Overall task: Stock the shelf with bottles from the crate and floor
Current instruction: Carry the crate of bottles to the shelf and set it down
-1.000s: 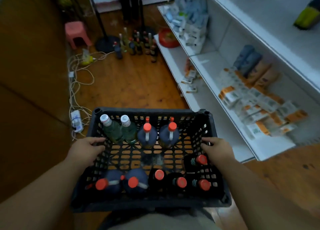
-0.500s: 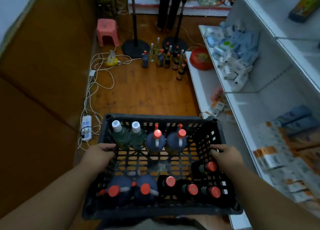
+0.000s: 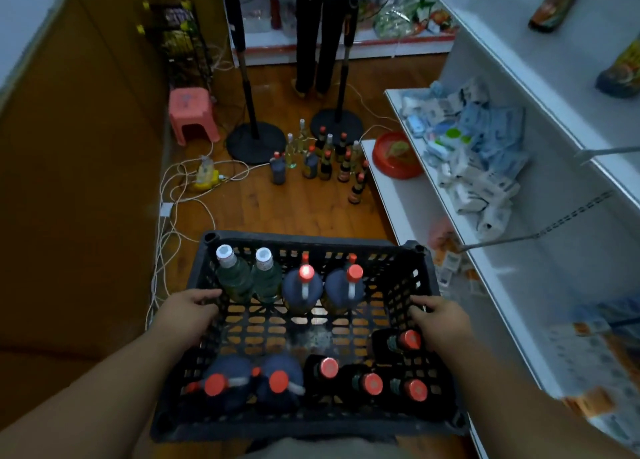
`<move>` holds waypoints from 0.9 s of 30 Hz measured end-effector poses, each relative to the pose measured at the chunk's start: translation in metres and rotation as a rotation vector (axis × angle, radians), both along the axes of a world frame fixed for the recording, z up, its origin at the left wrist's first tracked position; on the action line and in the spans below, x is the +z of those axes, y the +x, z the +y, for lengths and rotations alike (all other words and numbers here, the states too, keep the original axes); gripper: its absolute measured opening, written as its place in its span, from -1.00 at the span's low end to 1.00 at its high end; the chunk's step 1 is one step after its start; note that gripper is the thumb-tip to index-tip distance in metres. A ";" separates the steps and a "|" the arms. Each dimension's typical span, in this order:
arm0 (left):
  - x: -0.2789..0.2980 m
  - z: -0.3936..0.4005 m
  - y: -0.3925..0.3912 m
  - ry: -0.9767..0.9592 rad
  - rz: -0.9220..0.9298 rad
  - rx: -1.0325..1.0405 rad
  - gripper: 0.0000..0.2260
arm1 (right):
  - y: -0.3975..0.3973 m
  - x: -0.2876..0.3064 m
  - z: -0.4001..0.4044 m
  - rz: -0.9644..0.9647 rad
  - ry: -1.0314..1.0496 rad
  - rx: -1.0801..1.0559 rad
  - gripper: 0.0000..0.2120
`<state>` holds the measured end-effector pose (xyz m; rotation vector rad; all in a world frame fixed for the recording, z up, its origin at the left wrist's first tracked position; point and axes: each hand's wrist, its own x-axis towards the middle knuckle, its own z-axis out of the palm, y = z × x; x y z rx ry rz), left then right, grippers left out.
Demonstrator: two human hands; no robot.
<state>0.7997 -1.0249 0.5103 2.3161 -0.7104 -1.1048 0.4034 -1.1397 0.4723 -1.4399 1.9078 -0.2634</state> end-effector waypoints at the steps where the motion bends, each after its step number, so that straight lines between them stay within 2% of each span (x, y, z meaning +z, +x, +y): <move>1: 0.002 -0.018 0.005 -0.001 -0.015 -0.004 -0.76 | 0.007 -0.002 -0.017 -0.011 0.009 -0.012 -0.73; 3: 0.003 -0.057 0.021 -0.012 -0.012 -0.008 -0.76 | 0.022 -0.002 -0.053 -0.043 0.012 -0.046 -0.74; 11: -0.010 -0.203 0.097 -0.036 0.014 -0.074 -0.75 | 0.092 0.014 -0.183 0.032 -0.026 -0.075 -0.76; 18: -0.025 -0.354 0.162 -0.023 0.096 -0.274 -0.74 | 0.143 0.017 -0.238 0.046 -0.032 -0.326 -0.78; 22: -0.017 -0.434 0.167 -0.010 0.086 -0.403 -0.74 | 0.152 0.014 -0.257 0.051 -0.026 -0.450 -0.79; 27: 0.002 -0.527 0.133 -0.011 0.031 -0.561 -0.75 | 0.138 -0.004 -0.294 0.034 -0.001 -0.523 -0.76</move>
